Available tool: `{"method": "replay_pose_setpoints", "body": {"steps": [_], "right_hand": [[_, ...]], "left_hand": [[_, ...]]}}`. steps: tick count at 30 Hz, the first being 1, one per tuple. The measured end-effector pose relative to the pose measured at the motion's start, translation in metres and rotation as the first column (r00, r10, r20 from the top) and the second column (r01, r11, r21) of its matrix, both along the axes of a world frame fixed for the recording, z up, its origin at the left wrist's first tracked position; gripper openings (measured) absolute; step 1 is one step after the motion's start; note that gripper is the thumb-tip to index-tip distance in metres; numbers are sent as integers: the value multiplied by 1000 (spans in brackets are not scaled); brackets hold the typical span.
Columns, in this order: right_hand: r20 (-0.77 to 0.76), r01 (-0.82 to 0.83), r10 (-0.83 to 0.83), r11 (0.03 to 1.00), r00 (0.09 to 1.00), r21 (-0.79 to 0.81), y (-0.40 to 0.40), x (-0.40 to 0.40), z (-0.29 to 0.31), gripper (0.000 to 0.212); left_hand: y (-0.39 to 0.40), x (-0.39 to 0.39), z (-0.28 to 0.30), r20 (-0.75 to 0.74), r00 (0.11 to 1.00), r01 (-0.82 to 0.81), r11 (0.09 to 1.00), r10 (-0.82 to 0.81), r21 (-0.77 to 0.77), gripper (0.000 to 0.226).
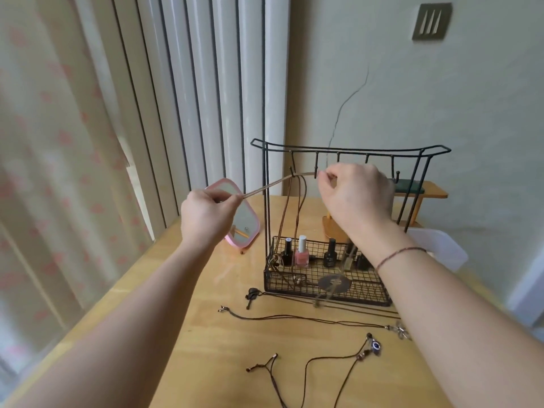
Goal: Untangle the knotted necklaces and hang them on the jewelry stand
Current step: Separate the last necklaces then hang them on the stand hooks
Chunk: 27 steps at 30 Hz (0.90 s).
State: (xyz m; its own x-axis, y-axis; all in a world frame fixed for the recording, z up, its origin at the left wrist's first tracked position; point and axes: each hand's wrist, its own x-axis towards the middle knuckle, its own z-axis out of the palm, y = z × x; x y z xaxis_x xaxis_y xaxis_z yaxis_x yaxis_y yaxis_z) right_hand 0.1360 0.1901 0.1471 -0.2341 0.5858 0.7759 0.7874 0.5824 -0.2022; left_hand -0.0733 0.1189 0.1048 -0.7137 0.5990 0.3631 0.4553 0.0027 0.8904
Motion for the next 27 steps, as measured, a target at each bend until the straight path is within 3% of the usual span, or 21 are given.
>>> {"method": "replay_pose_setpoints", "body": {"steps": [3,7,9,11,17,21,24,27], "right_hand": [[105,-70,73,997,992,-30,0,11,-14,38],[-106,-207,186,946,977,-249,5,17,-24,31],[-170,-239,196,926,966,-293,6,16,-22,29],[-198,-257,200,910,960,-327,4,15,-20,29],[-232,-273,194,881,953,-386,-2,9,-28,30],[-268,-285,182,863,946,-418,-1,4,-30,32],[-286,-279,161,854,945,-439,1,0,-29,33],[-303,-280,150,849,941,-447,2,-2,-28,34]], "left_hand": [[-13,3,-12,-40,998,51,998,-50,23,16],[-30,10,-10,90,984,128,963,-152,236,18],[-34,13,1,158,971,119,934,-181,338,12],[-40,18,13,136,969,137,905,-207,403,11],[-58,47,19,77,944,252,850,-322,463,21],[-56,59,37,214,906,219,838,-364,499,36],[-50,58,58,265,893,174,823,-363,540,30],[-46,62,73,201,895,250,823,-397,510,29]]}}
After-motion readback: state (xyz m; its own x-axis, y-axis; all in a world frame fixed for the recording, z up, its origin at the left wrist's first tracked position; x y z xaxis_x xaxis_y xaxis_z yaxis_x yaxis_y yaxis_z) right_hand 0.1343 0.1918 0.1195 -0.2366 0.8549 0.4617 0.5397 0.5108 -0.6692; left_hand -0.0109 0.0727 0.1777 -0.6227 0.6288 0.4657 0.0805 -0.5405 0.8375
